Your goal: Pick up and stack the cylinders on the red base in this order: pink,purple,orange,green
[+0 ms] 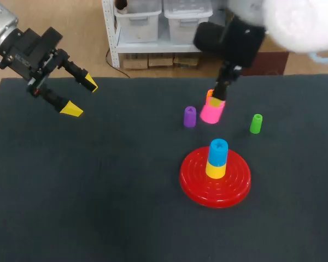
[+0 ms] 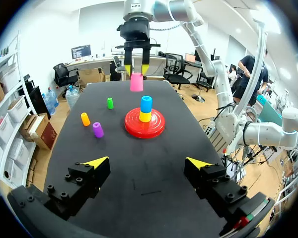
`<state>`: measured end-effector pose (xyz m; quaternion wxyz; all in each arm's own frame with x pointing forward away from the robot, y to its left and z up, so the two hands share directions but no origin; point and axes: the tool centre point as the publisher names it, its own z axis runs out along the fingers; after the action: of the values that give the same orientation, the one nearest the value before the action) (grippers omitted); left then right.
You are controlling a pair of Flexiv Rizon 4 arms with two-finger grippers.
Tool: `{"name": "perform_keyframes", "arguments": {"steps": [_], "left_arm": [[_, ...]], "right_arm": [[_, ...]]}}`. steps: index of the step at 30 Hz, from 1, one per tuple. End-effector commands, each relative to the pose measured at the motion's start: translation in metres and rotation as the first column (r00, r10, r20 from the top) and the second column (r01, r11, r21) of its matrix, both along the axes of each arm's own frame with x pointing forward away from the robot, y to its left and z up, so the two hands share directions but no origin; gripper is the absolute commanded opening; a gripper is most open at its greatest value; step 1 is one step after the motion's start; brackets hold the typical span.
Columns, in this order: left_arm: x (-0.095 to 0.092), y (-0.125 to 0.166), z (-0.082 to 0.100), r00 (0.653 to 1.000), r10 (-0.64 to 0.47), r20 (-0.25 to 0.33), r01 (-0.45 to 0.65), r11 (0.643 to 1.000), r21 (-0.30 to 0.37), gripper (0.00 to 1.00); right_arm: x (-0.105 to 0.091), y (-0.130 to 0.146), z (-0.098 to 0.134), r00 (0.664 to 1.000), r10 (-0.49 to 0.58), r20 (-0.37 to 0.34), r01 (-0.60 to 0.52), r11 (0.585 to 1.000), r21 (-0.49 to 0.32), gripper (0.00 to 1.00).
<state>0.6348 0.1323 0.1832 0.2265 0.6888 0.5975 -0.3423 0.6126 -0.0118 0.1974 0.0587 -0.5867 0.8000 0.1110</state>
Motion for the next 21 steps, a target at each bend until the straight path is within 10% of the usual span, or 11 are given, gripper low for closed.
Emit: {"name": "perform_keyframes", "arguments": {"steps": [1,21], "left_arm": [[0.002,0.0008,-0.0005,1.0,-0.005,-0.003,0.005,1.0,0.001,1.0],[0.002,0.0008,-0.0005,1.0,-0.005,-0.003,0.005,1.0,0.001,1.0]], "right_arm": [[-0.0098,-0.0136,0.0009,1.0,-0.007,0.017,0.006,1.0,0.025,0.0],[-0.0147,-0.012,-0.005,0.998,0.06,-0.012,-0.061,0.997,-0.054,0.0]]}}
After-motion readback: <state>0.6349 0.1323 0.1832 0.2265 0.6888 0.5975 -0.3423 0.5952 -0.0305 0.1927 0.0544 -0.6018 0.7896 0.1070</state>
